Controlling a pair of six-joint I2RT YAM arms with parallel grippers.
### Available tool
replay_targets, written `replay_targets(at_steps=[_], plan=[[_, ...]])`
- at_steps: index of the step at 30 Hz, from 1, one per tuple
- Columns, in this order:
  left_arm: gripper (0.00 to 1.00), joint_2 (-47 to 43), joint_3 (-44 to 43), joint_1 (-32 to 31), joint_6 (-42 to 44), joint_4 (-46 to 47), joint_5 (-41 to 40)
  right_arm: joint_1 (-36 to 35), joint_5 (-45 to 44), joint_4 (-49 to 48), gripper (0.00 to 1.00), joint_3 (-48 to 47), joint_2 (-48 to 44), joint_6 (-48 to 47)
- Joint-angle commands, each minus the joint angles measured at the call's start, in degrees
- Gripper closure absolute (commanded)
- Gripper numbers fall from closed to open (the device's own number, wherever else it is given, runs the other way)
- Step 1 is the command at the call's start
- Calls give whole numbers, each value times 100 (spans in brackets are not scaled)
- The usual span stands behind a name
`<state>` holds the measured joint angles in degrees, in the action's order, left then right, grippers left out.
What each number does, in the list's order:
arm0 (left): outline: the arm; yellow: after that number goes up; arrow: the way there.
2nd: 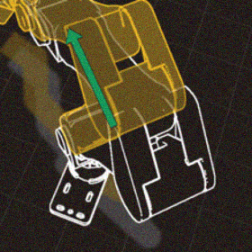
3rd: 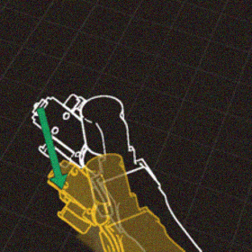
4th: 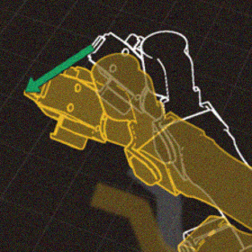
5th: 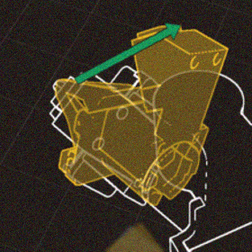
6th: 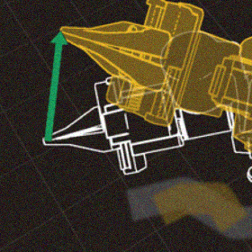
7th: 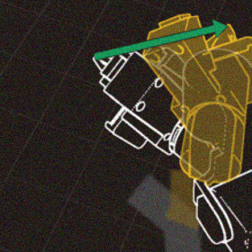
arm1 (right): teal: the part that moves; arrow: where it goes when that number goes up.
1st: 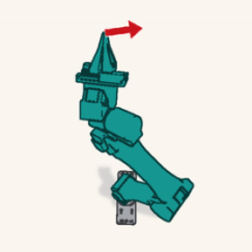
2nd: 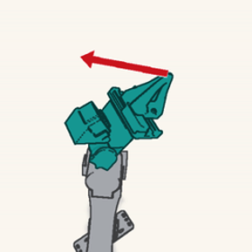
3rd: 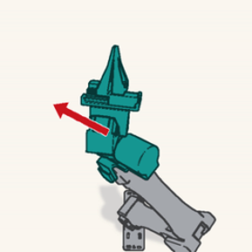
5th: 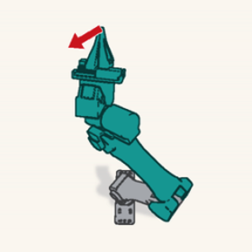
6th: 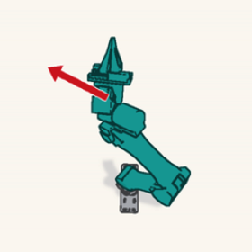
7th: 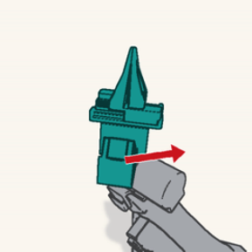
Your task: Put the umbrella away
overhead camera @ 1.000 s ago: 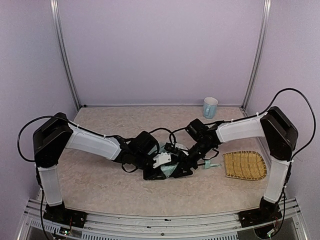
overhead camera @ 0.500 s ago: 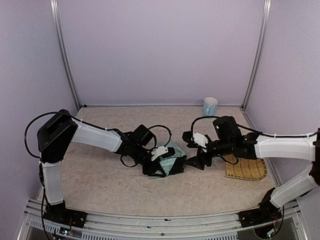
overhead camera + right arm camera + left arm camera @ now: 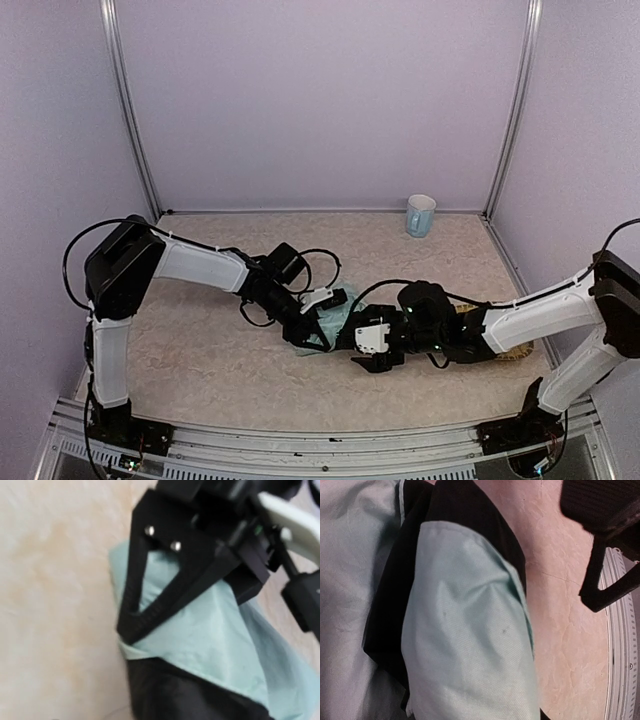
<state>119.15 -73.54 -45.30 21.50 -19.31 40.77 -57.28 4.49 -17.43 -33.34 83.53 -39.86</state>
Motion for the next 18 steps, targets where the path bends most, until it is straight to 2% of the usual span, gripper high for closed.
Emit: replay_targets(at_steps=[1,9,14,18], plan=[[82,678,162,-40,17,-1581,-263,-50,-415,-471,16,-463,477,-883],[82,831,-58,-40,271,-1921,-90,18,-657,-143,15,-898,1411,-1775],[82,954,-205,-40,356,-2057,46,145,-867,366,20,-1377,2014,-1864],[82,948,-187,-49,477,-2100,118,204,-862,636,28,-1583,2240,-1633]])
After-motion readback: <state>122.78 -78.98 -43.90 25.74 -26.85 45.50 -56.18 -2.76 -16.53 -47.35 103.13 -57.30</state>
